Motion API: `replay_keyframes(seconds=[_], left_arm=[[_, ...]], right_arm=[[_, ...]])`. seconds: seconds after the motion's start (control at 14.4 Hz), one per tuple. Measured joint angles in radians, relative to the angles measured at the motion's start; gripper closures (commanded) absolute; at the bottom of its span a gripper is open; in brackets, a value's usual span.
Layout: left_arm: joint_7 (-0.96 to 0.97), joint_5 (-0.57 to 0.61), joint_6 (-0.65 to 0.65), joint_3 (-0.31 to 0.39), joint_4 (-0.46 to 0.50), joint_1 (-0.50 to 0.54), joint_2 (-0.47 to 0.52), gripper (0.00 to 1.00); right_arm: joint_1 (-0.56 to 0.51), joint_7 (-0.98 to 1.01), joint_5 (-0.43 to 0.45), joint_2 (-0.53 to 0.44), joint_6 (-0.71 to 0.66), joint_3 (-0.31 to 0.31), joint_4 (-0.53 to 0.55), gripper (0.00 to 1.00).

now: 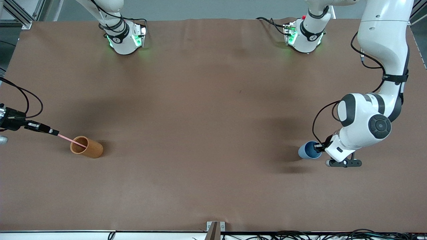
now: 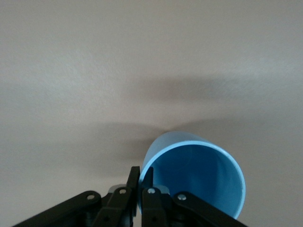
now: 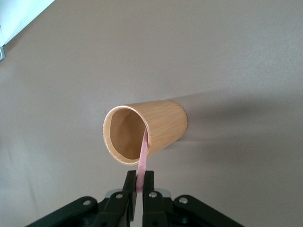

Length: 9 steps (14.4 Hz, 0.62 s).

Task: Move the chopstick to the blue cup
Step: 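Place the blue cup centrally with the left gripper while the right gripper lifts chopstick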

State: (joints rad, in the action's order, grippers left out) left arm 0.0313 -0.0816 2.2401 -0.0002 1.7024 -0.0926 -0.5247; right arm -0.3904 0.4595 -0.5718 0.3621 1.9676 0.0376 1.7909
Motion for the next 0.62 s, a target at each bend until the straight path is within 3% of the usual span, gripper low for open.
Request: replay_keyframes(seconds=[0.21,0.62], left_arm=[[0.12,0.0,-0.067,-0.043,-0.053,0.001,0.038,1.0],[0.694,0.122,-0.08,-0.335,-0.055,-0.031,0.068,1.0]], right_arm=[[0.0,0.0,-0.001,0.0,0.005,-0.001,-0.004,0.97],[0.001,-0.008,0.014,-0.043,-0.067,-0.006,-0.059,0.97]])
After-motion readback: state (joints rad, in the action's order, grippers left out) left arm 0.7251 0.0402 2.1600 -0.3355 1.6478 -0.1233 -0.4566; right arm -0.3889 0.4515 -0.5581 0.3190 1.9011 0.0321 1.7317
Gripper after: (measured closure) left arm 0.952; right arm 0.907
